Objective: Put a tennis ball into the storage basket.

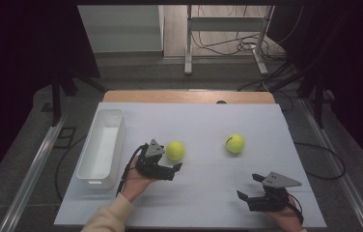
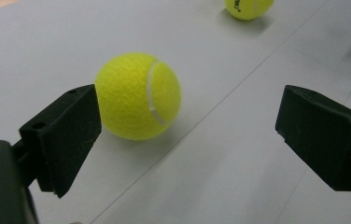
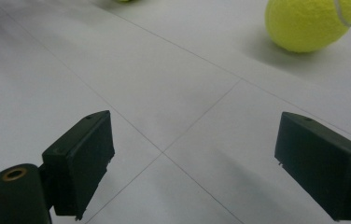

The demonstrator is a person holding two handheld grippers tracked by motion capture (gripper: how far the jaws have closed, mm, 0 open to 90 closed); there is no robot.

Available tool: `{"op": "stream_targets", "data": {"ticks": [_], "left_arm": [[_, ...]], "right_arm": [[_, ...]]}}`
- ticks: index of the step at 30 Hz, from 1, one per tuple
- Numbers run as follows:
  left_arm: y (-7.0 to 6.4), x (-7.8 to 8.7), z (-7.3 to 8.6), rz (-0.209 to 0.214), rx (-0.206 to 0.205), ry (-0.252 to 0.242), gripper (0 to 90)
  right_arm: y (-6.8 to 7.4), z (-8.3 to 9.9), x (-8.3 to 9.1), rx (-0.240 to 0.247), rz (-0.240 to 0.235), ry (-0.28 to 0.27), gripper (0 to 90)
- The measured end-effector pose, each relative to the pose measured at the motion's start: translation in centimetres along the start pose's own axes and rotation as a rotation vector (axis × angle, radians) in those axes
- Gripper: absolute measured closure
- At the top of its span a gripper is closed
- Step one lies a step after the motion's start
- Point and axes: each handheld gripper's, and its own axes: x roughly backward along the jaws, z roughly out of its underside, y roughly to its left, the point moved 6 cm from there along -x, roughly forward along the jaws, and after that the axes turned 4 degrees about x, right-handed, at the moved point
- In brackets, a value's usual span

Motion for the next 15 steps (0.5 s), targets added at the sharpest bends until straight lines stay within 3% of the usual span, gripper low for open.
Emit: {"op": "stream_targets", "data": {"ticks": [7,15], "left_arm": [[0.4,-0.8,-0.2,-0.02,-0.008,0.017,7.6],[1.0,-1.6,-0.2,-0.016,0.01,0.032,7.7]], "right_arm": [[0.0,0.0,0.0,0.0,0.0,0.001,12.1],[0.0,0.0,-0.1,0.002,0.0,0.004,12.1]]}}
